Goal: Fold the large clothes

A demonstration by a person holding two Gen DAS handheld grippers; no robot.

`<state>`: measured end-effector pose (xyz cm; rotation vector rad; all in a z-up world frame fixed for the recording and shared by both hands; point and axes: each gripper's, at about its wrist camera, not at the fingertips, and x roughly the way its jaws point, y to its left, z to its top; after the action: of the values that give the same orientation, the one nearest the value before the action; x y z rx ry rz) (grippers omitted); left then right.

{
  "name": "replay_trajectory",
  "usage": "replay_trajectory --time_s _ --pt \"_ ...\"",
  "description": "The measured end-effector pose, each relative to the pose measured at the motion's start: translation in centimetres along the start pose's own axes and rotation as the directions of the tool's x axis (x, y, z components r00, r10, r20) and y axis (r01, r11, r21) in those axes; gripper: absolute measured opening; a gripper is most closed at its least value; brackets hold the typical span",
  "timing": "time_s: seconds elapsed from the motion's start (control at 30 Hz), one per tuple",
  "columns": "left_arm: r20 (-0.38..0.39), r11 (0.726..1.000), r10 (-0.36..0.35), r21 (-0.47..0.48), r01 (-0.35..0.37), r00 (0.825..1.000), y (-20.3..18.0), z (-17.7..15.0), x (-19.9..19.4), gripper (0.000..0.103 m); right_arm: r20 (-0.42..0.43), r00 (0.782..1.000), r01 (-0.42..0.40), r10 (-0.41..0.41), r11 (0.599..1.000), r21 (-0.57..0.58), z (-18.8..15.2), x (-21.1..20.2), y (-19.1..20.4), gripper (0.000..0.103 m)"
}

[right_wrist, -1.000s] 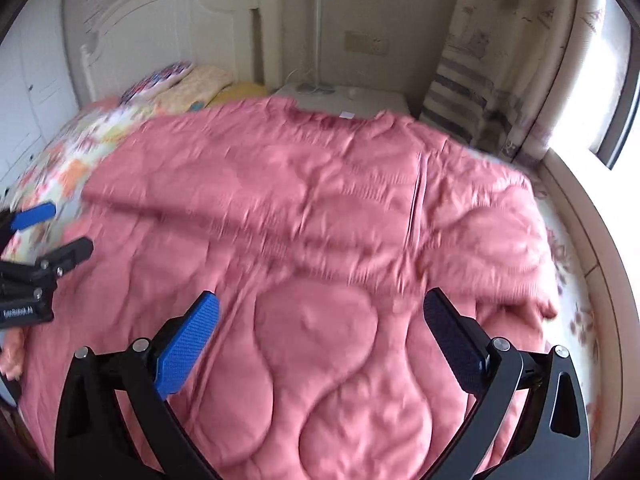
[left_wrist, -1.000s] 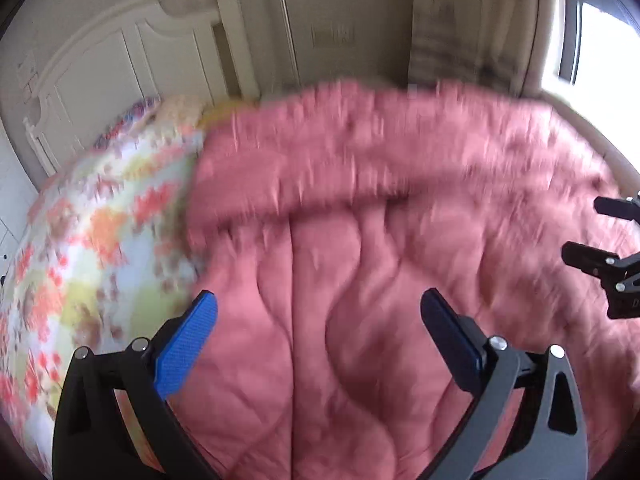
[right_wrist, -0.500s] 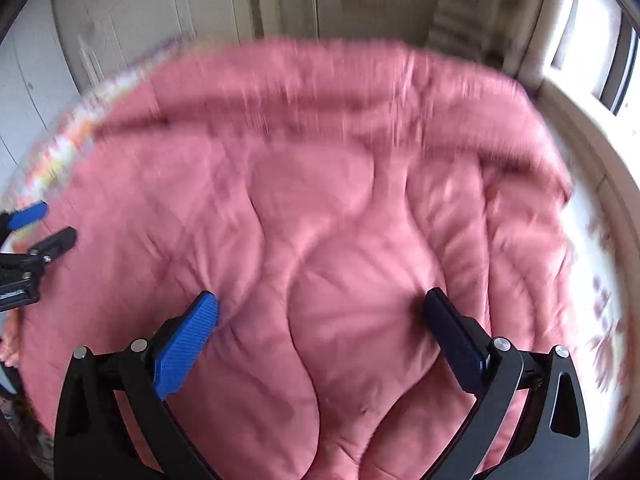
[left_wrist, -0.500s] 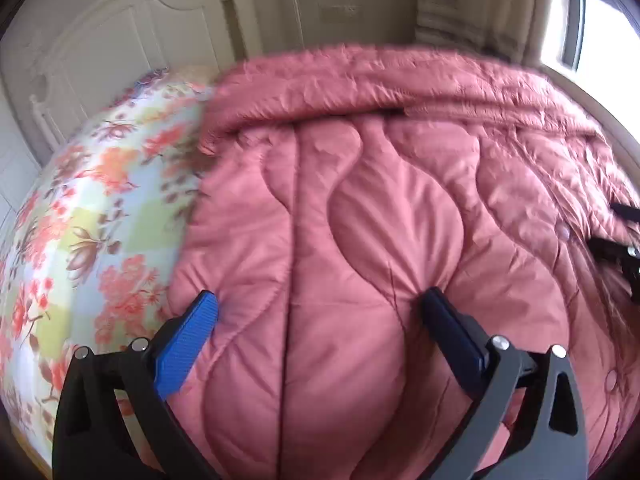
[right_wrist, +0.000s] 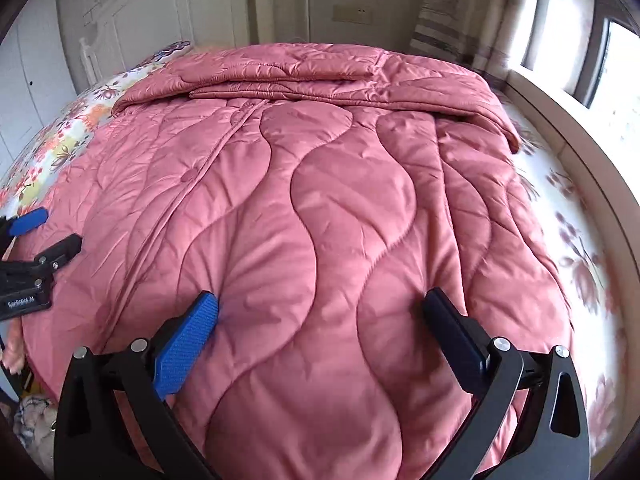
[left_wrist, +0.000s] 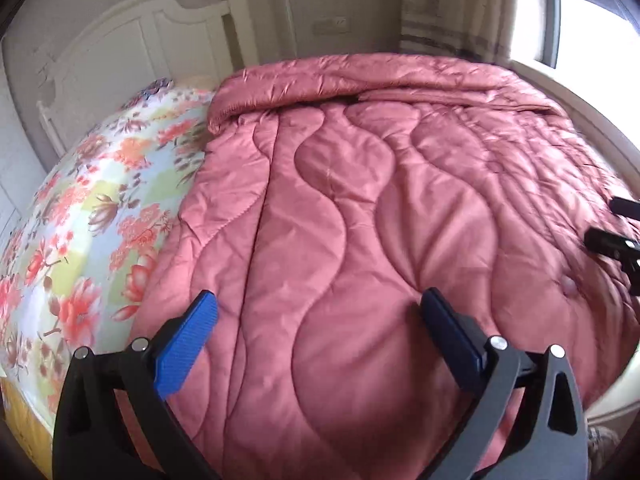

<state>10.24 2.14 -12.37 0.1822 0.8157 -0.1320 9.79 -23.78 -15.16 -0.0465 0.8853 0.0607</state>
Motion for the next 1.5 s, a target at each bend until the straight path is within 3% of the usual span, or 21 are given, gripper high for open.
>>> replay_trajectory --time_s 0.07,0.17,0.33,0.43,0.53,0.67,0.8,0.9,1.0,1.13,1.37,1.5 --pt "0.028 1.000 0.008 0.013 -0.008 1.000 0.1 -0.6 -1.0 0.101 0.024 1.000 0.005 -0.005 1.000 0.000 -0.3 -1.2 0.2 0.098" --pt "-0.006 0.999 0.012 0.033 -0.011 1.000 0.0 -1.7 -0.3 0.101 0.028 1.000 -0.011 0.012 0.999 -0.030 -1.2 -1.5 0.8 0.098" --pt "0.021 1.000 -0.015 -0.027 0.015 1.000 1.1 -2.7 -1.5 0.101 -0.001 1.000 0.031 -0.031 0.999 -0.018 -1.9 -1.5 1.2 0.098" --pt "0.026 1.000 -0.012 -0.009 0.013 1.000 1.1 -3.5 -1.1 0.101 0.051 0.997 0.063 -0.060 0.996 -0.069 -2.5 -3.2 2.0 0.098" --pt "0.031 0.998 -0.054 -0.039 0.055 0.998 1.9 -3.7 -1.0 0.101 0.022 0.999 0.039 -0.037 0.993 -0.110 -4.1 -2.6 2.3 0.098" --pt "0.057 0.997 -0.034 -0.063 0.038 0.998 3.4 -4.0 -2.7 0.101 0.019 1.000 -0.013 0.015 0.997 -0.075 -5.0 -3.3 0.9 0.098" --pt "0.103 0.984 -0.021 -0.171 0.038 0.995 6.5 -4.5 -3.9 0.101 0.083 0.994 0.083 -0.075 0.991 -0.102 -4.8 -6.5 -1.0 0.098" --pt "0.106 0.956 -0.019 -0.290 0.049 0.994 9.5 -4.8 -3.8 0.101 0.112 0.988 0.107 -0.103 0.994 -0.034 -5.3 -8.2 -4.5 0.098" --pt "0.082 0.922 -0.043 -0.381 0.071 0.996 12.1 -4.9 -2.8 0.101 0.082 0.987 0.131 -0.139 0.986 0.101 -7.1 -8.2 -9.4 0.098" --pt "0.058 0.892 -0.067 -0.444 0.086 0.996 14.1 -5.7 -1.9 0.101 0.033 0.997 0.060 -0.072 0.960 0.274 -9.9 -7.1 -13.7 0.098" --pt "0.054 0.934 -0.096 -0.342 0.109 0.994 12.5 -6.5 -2.6 0.099 0.081 0.995 -0.067 0.048 0.966 0.249 -10.4 -6.7 -12.3 0.096" --pt "0.049 0.971 -0.063 -0.229 0.072 0.997 9.9 -6.0 -2.8 0.099 0.089 0.996 -0.046 0.030 0.980 0.194 -10.3 -6.2 -9.9 0.096"
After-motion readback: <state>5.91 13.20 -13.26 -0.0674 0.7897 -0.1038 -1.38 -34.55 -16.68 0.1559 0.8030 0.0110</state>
